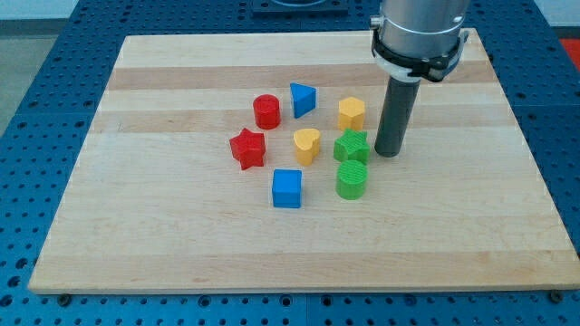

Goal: Push the yellow hexagon to the left of the board

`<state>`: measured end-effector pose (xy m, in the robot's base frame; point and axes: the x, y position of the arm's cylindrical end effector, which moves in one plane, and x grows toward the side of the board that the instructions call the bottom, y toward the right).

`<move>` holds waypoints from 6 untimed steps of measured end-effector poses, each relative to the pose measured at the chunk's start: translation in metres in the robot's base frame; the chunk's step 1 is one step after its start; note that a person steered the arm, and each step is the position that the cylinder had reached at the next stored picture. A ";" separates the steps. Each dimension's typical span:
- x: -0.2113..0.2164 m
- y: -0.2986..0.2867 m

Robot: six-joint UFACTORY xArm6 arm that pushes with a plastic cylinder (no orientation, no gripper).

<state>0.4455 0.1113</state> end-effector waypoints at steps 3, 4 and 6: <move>-0.063 -0.004; -0.065 -0.004; -0.067 -0.023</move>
